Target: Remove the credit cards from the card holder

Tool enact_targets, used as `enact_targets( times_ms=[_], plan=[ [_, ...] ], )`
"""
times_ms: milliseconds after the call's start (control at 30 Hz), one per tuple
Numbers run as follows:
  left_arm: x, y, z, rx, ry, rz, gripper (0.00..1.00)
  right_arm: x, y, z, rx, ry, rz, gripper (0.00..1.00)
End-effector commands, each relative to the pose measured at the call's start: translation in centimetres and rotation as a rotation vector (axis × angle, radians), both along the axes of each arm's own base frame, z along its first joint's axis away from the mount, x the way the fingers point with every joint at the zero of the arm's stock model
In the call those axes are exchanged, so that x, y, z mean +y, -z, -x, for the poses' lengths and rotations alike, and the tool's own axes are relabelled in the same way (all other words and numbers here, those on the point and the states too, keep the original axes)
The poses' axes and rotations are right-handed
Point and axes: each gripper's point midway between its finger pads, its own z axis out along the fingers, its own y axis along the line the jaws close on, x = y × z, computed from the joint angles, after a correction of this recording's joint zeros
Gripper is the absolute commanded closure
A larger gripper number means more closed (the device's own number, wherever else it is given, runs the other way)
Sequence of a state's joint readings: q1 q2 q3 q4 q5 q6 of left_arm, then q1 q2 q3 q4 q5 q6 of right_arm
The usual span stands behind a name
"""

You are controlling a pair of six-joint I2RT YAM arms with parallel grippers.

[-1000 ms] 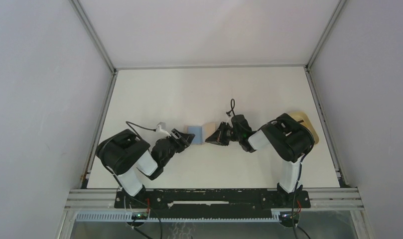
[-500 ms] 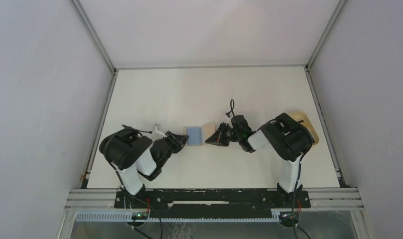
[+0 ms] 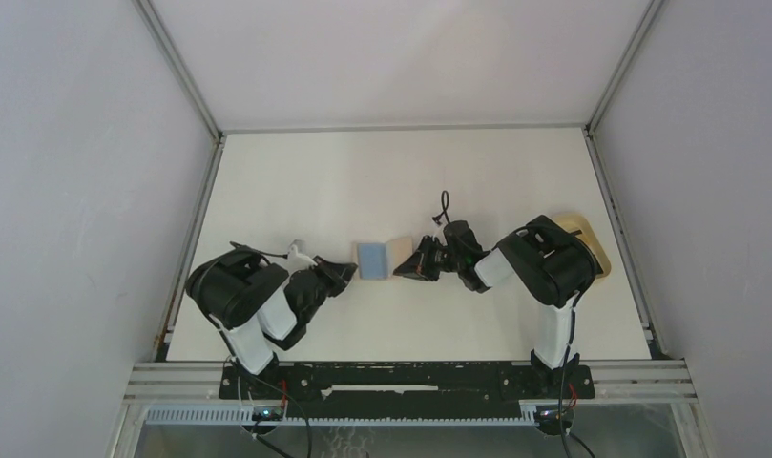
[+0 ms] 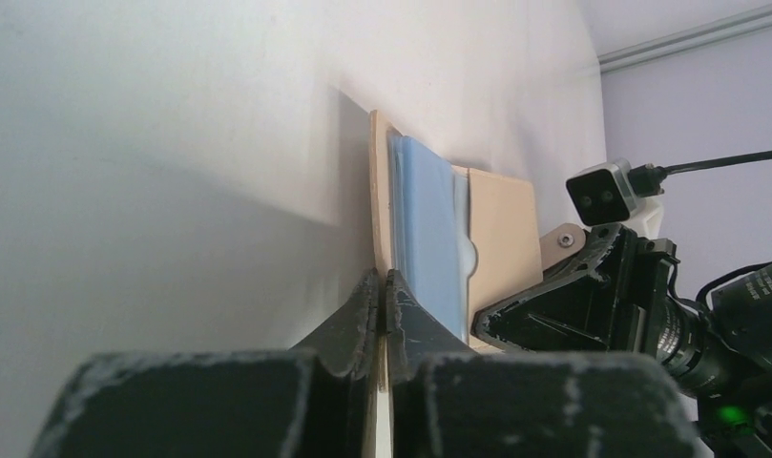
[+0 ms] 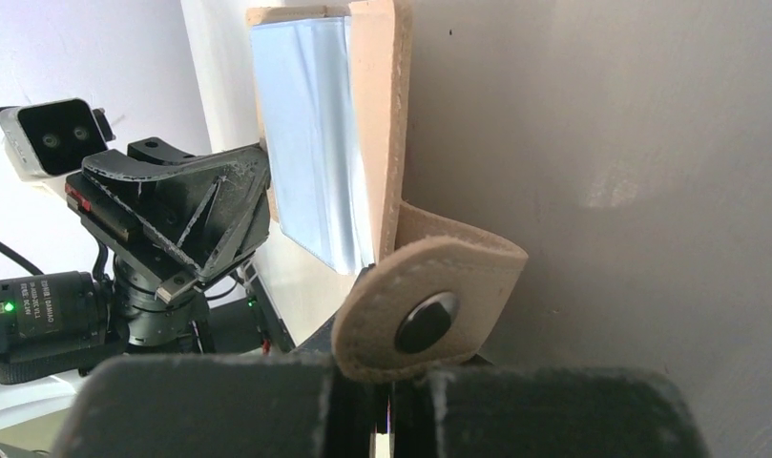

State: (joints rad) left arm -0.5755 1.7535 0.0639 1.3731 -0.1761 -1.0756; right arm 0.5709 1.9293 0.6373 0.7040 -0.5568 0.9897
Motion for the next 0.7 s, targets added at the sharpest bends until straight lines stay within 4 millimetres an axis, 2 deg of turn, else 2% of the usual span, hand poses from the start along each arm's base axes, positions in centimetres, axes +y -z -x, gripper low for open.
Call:
enact_targets(
  times_ms=[0, 100, 200, 267, 333, 467, 533, 567, 667],
  plan=[
    [-2.6, -3.8, -1.3, -0.109, 0.086, 0.083, 0.97, 0.3, -0.8, -0.6, -0.053, -0.016, -0.026, 1.00],
    [-4.3, -5.3, -1.5, -0.147, 0.163, 0.114, 0.92, 0.2, -0.8, -0.7, -0.057, -0.017, -0.028, 1.00],
    [-5.1, -5.8, -1.5, -0.151, 0.207, 0.136, 0.88, 0.2, -0.8, -0.7, -0.056, -0.020, -0.030, 1.00],
    [-5.1, -5.7, -1.5, -0.145, 0.214, 0.140, 0.91, 0.1, -0.9, -0.7, -0.058, -0.022, -0.030, 1.00],
    [-5.0, -5.4, -1.4, -0.136, 0.220, 0.137, 0.99, 0.1, -0.9, -0.7, -0.060, -0.025, -0.030, 1.00],
    [-4.8, -4.4, -1.2, -0.102, 0.232, 0.133, 0.99, 0.1, -1.0, -0.7, -0.062, -0.028, -0.031, 1.00],
    [-4.6, -3.7, -1.2, -0.081, 0.230, 0.131, 0.86, 0.1, -1.0, -0.6, -0.061, -0.032, -0.032, 1.00],
    [-4.5, -3.4, -1.1, -0.071, 0.227, 0.128, 0.82, 0.1, -1.0, -0.6, -0.063, -0.032, -0.033, 1.00],
    [-4.3, -2.7, -1.0, -0.048, 0.227, 0.122, 0.80, 0.0, -1.0, -0.5, -0.061, -0.032, -0.034, 1.00]
  ],
)
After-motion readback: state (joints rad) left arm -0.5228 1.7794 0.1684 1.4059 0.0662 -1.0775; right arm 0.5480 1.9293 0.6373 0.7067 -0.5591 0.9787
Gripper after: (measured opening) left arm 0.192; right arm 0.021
